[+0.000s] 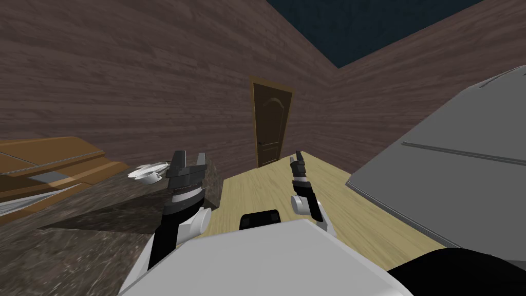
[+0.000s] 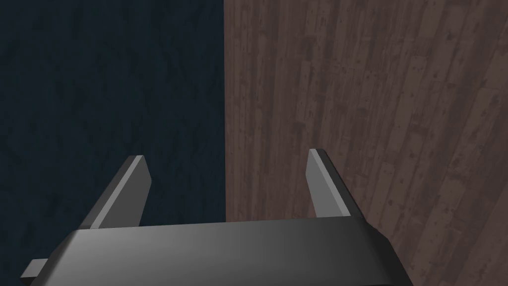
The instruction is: Pull the door open
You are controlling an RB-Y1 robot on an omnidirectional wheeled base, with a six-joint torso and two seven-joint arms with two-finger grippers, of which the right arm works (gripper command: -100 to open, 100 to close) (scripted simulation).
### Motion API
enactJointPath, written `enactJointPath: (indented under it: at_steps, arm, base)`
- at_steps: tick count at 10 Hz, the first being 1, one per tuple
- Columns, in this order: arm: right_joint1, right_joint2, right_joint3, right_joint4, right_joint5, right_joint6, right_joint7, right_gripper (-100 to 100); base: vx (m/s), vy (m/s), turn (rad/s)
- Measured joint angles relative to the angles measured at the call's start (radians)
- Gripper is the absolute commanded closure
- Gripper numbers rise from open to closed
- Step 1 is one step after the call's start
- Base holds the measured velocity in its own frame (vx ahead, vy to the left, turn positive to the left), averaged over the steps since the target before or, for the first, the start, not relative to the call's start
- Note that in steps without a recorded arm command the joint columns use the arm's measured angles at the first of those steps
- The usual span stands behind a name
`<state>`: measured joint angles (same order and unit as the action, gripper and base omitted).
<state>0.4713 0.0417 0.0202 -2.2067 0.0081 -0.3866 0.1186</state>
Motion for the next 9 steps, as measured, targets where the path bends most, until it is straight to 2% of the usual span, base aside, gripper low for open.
enactJointPath:
  at_steps: [9]
  arm:
    - [-0.082, -0.068, 0.004, 0.199, -0.022, -0.039, -0.026, -100]
  base:
    - [0.123, -0.013, 0.061]
